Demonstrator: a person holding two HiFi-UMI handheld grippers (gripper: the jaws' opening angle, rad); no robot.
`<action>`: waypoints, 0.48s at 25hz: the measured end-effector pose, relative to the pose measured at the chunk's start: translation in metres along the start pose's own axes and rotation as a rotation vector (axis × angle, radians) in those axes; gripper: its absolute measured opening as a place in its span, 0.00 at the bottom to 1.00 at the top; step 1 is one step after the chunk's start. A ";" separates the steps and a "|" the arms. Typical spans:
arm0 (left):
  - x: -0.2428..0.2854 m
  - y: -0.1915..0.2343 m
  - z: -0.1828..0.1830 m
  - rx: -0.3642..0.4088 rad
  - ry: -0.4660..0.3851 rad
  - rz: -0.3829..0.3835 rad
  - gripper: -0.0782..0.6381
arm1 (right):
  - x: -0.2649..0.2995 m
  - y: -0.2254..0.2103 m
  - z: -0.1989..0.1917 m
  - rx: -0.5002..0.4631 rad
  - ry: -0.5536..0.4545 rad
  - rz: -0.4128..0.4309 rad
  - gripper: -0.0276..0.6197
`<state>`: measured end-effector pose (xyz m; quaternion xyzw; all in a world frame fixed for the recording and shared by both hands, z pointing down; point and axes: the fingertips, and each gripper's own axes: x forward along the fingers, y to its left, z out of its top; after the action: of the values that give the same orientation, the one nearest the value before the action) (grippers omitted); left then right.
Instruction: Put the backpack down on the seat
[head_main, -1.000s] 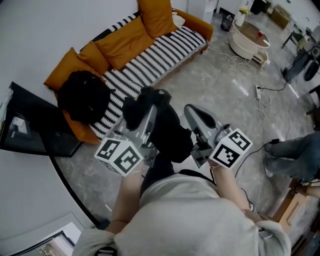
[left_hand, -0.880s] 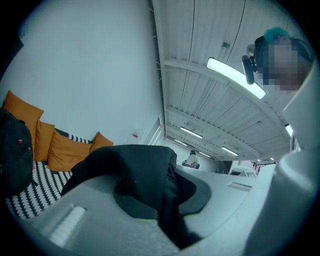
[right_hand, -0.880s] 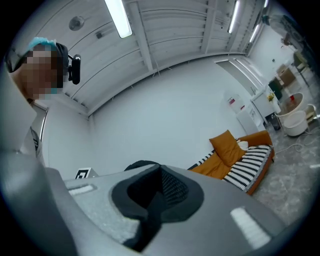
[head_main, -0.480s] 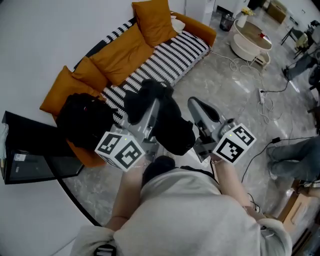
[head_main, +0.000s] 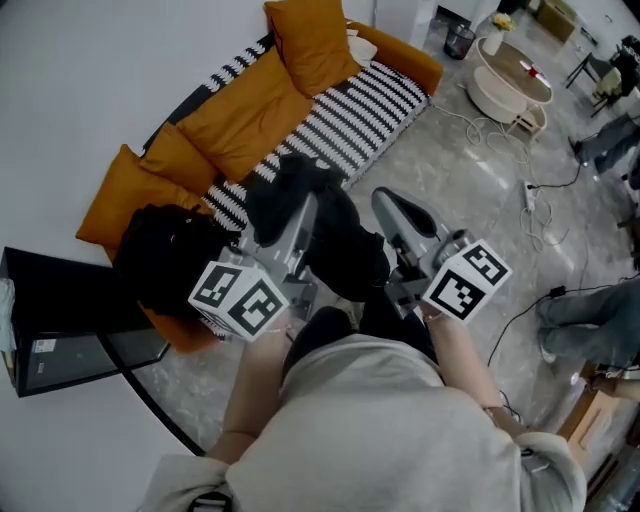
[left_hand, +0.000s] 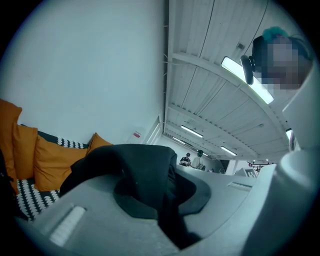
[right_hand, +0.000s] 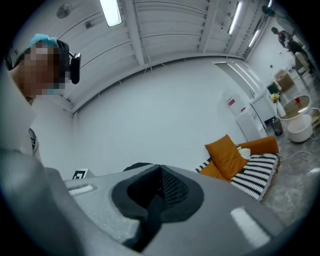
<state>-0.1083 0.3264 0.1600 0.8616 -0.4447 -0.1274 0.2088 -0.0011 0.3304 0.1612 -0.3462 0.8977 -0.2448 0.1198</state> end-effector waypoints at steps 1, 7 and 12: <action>0.003 0.007 0.000 -0.002 0.000 0.007 0.17 | 0.006 -0.004 0.000 0.003 0.002 -0.003 0.05; 0.034 0.041 -0.004 -0.019 0.023 0.051 0.17 | 0.036 -0.035 0.004 0.007 0.029 -0.002 0.05; 0.079 0.067 -0.002 -0.032 0.021 0.072 0.17 | 0.068 -0.079 0.016 0.021 0.064 0.014 0.05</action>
<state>-0.1098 0.2275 0.1904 0.8429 -0.4712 -0.1180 0.2314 0.0000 0.2280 0.1856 -0.3307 0.9008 -0.2644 0.0963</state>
